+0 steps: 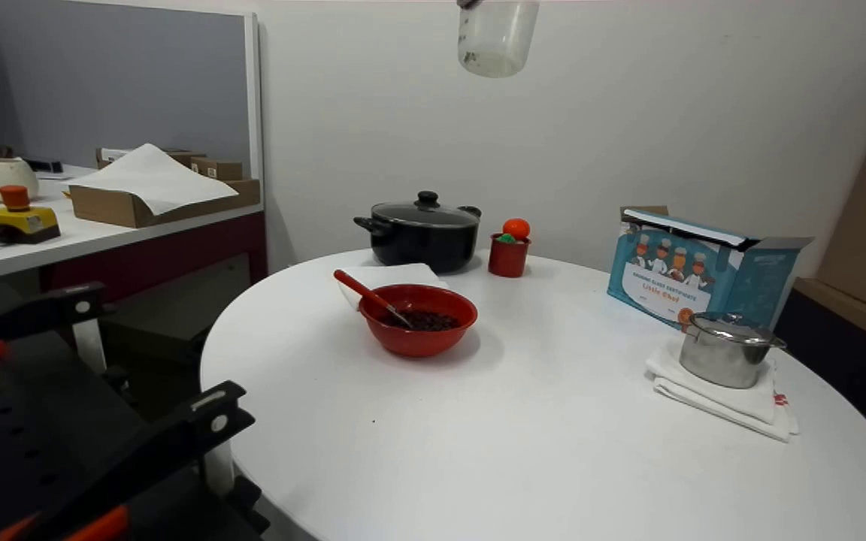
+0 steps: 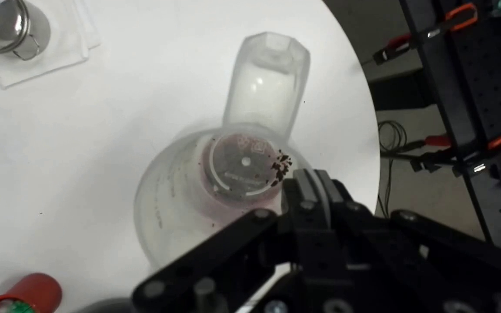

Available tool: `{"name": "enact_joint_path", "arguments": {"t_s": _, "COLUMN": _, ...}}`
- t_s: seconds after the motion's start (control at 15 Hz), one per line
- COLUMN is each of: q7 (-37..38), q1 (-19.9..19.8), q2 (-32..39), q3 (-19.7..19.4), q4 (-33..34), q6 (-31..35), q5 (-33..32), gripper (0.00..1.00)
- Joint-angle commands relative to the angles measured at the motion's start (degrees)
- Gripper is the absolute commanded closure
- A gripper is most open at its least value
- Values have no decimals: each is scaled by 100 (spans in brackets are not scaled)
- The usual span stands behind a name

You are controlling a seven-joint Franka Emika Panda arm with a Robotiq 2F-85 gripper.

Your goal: Move the measuring cup to the center of the table

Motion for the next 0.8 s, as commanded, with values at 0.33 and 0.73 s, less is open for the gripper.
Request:
{"name": "enact_joint_path", "arguments": {"t_s": 0.33, "q7": -107, "q1": -35, "q2": 227, "q3": -247, "q4": 141, "q6": 134, "q5": 570, "gripper": 93}}
{"name": "enact_joint_path", "arguments": {"t_s": 0.73, "q7": -135, "q1": -58, "q2": 1406, "q3": -204, "q4": 831, "q6": 2058, "q5": 816, "gripper": 94}}
